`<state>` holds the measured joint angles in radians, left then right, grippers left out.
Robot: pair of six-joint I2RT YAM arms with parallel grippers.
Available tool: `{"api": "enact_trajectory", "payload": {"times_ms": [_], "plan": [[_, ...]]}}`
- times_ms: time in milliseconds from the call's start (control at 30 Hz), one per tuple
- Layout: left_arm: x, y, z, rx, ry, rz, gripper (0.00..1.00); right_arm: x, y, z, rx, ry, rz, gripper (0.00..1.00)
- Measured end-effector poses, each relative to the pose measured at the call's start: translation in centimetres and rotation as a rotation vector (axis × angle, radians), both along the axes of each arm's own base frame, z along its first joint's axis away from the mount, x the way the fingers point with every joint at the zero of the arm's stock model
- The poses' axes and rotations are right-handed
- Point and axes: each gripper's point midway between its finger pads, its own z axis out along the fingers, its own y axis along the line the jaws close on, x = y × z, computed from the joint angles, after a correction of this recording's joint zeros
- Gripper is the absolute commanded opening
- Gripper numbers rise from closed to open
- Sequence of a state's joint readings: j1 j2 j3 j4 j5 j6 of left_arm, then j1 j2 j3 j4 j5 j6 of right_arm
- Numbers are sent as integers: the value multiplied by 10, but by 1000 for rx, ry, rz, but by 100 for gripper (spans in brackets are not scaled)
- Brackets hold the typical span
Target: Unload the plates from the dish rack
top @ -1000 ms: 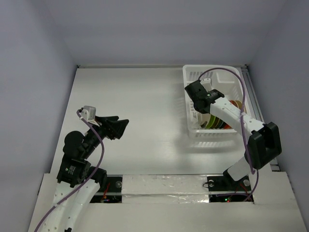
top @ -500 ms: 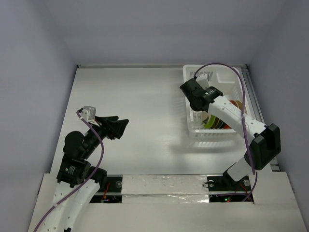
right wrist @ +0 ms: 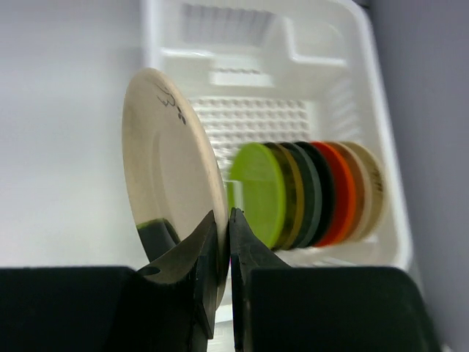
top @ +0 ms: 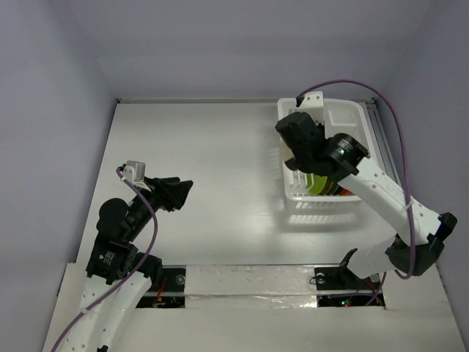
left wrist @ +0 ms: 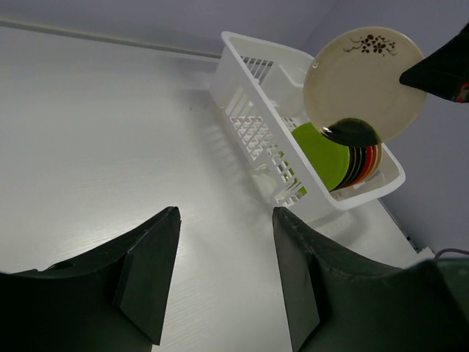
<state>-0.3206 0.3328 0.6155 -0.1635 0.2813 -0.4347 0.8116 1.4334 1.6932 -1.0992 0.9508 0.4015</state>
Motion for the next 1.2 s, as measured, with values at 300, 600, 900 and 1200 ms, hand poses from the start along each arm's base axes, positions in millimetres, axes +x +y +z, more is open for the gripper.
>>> {"api": "enact_trajectory", "payload": {"times_ms": [300,600,900,1200], "plan": [[7,5,-9,12,38,42,49,8,142,-25,343,-26,358,0],[13,10,-16,24,65,74,75,25,248,-139,458,195,524,0],[16,12,-18,18,80,85,94,30,263,-200,484,250,483,0],[18,12,-21,21,93,87,97,34,264,-231,516,254,419,4]]}}
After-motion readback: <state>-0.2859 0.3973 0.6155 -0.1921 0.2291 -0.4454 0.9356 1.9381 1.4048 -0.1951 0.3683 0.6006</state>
